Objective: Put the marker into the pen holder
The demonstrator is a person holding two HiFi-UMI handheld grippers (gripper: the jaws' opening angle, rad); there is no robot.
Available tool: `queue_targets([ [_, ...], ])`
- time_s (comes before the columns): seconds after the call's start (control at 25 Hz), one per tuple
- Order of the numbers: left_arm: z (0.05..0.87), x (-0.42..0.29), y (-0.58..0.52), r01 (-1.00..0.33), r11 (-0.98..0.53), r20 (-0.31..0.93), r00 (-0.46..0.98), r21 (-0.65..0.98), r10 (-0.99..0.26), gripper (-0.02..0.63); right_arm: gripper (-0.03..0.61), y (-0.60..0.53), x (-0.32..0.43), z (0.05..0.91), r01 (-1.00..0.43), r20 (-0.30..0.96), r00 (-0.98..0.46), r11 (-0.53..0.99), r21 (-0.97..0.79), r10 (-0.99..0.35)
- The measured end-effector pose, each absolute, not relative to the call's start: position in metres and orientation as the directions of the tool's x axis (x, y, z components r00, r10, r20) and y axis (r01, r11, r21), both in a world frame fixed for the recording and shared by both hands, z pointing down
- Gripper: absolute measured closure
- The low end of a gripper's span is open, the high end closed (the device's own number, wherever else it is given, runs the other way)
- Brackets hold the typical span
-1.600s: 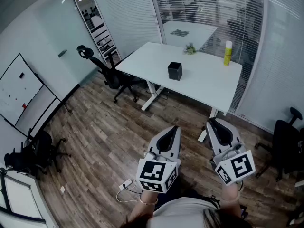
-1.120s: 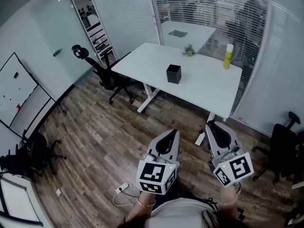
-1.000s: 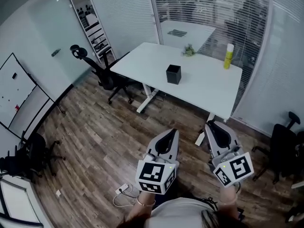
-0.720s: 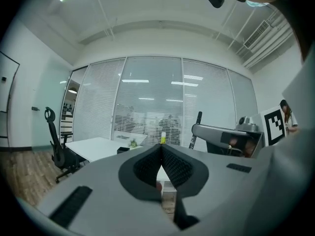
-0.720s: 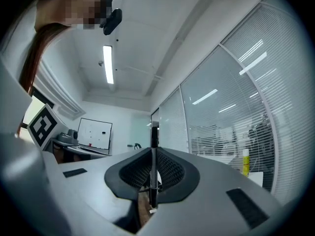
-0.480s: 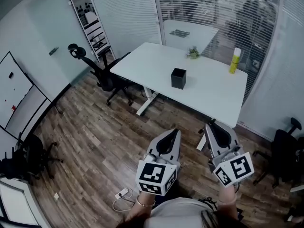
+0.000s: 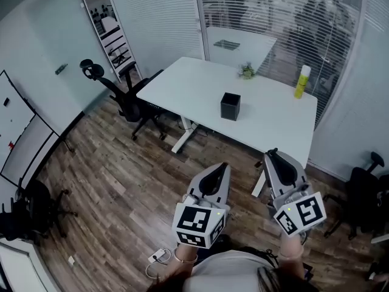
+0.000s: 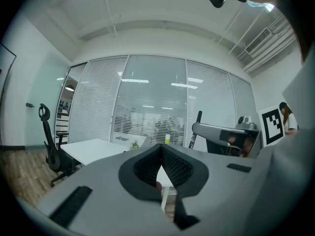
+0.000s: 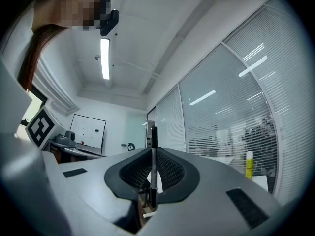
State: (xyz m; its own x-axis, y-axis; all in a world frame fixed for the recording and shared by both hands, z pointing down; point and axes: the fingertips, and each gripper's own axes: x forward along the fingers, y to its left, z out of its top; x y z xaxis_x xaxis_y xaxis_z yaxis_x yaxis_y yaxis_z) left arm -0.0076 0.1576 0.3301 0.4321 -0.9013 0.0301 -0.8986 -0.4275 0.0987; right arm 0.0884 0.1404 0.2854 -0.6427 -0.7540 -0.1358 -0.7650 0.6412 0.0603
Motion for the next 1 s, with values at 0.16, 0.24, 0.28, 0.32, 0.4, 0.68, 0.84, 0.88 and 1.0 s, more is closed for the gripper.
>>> queue_targets([
  [0.16, 0.331, -0.013, 0.144, -0.889, -0.448, 0.029, 0.452, 0.099, -0.891, 0.595, 0.523, 0.129, 0.083, 0.285, -0.778, -0.136, -0.627, 0.625, 0.061, -0.767],
  [0.24, 0.333, -0.014, 0.137, -0.884, -0.456, 0.031, 0.461, 0.103, -0.887, 0.595, 0.523, 0.122, 0.082, 0.287, -0.784, -0.132, -0.62, 0.619, 0.058, -0.773],
  [0.28, 0.333, -0.014, 0.133, -0.882, -0.46, 0.032, 0.465, 0.104, -0.885, 0.595, 0.523, 0.119, 0.082, 0.288, -0.786, -0.13, -0.617, 0.616, 0.056, -0.776],
  [0.32, 0.334, -0.013, 0.13, -0.879, -0.464, 0.033, 0.47, 0.105, -0.882, 0.595, 0.523, 0.116, 0.082, 0.288, -0.788, -0.128, -0.615, 0.614, 0.055, -0.778],
  [0.4, 0.336, -0.012, 0.124, -0.875, -0.472, 0.035, 0.478, 0.109, -0.878, 0.595, 0.523, 0.109, 0.081, 0.289, -0.791, -0.125, -0.611, 0.61, 0.053, -0.781],
  [0.68, 0.342, -0.003, 0.094, -0.868, -0.482, 0.043, 0.49, 0.117, -0.871, 0.595, 0.523, 0.079, 0.083, 0.293, -0.789, -0.124, -0.613, 0.613, 0.041, -0.78],
  [0.84, 0.344, -0.001, 0.068, -0.872, -0.476, 0.049, 0.483, 0.113, -0.874, 0.595, 0.523, 0.052, 0.082, 0.293, -0.779, -0.133, -0.625, 0.626, 0.036, -0.77],
  [0.88, 0.345, -0.001, 0.061, -0.874, -0.472, 0.051, 0.48, 0.112, -0.876, 0.595, 0.523, 0.045, 0.081, 0.294, -0.775, -0.133, -0.629, 0.631, 0.034, -0.766],
  [1.0, 0.348, -0.002, 0.038, -0.881, -0.459, 0.057, 0.467, 0.111, -0.882, 0.595, 0.523, 0.022, 0.079, 0.297, -0.763, -0.126, -0.644, 0.645, 0.033, -0.755],
])
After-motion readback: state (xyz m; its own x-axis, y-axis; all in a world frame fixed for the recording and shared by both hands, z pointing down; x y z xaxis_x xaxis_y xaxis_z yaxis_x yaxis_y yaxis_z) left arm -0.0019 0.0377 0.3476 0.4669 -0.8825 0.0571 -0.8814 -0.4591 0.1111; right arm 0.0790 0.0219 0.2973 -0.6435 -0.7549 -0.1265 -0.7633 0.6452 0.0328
